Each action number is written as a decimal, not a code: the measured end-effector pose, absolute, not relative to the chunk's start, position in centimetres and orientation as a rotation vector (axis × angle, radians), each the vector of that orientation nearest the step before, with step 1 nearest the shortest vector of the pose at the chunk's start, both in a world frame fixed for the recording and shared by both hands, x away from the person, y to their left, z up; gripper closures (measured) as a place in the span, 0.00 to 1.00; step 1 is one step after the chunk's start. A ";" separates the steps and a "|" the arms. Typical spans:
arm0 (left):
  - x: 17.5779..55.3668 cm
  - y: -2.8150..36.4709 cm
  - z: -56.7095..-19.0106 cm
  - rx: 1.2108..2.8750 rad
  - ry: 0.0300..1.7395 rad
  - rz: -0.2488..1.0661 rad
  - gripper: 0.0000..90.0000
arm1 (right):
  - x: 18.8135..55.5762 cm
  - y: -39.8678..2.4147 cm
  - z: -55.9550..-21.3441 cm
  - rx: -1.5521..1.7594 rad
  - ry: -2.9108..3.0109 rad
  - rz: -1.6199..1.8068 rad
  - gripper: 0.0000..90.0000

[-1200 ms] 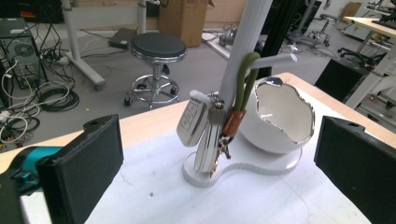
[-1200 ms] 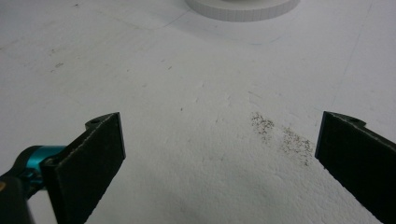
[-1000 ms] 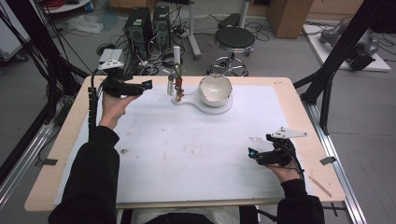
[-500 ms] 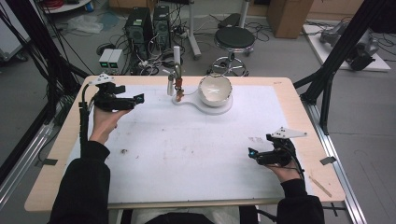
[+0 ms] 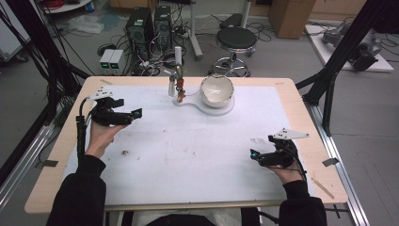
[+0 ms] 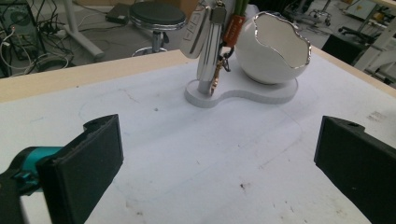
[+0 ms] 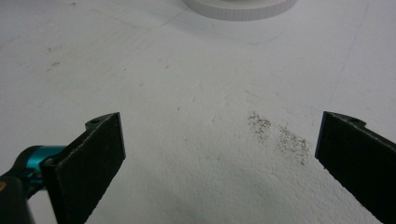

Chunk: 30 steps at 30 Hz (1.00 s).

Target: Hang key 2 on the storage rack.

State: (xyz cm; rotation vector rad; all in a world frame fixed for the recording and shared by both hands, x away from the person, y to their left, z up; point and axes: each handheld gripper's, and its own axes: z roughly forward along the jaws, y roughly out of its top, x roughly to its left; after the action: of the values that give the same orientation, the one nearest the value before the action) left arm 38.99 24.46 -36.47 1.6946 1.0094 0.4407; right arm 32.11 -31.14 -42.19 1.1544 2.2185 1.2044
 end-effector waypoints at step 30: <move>32.0 26.3 -40.1 1.784 1.026 0.425 0.02 | 32.1 -31.2 -42.2 1.160 2.215 1.205 0.01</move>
State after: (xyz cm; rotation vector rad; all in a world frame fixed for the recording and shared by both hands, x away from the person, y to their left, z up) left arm 31.99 26.34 -40.13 1.7842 1.0256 0.4247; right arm 32.07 -31.16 -42.17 1.1600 2.2152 1.2049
